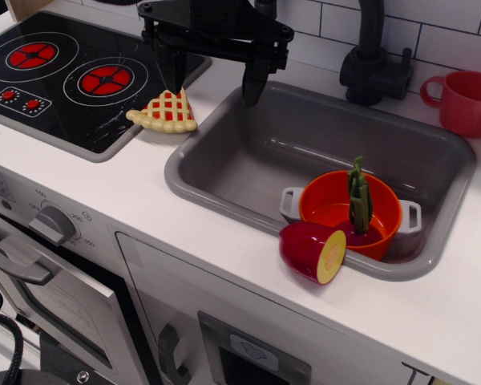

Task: Take beet from pot sink

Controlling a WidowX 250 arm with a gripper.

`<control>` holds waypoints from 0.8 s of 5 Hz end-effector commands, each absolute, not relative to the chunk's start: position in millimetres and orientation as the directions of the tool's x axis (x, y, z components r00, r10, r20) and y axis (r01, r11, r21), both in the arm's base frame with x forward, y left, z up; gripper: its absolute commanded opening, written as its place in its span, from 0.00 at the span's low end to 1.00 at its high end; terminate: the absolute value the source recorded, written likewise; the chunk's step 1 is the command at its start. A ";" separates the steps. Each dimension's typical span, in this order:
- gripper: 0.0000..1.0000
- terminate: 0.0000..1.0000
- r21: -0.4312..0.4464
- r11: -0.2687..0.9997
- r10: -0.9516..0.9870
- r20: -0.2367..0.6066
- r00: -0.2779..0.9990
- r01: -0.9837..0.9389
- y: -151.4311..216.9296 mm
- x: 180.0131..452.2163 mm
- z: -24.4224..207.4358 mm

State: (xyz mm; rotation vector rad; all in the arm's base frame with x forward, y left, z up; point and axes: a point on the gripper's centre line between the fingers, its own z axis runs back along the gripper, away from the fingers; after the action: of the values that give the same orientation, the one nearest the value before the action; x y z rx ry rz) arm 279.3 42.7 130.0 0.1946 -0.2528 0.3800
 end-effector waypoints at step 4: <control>1.00 0.00 -0.011 0.937 0.338 0.273 0.901 -0.348 -35.1 308.8 111.8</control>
State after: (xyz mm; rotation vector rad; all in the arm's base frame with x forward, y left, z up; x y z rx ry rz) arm 302.2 -35.7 96.6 0.0547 -0.2294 0.3523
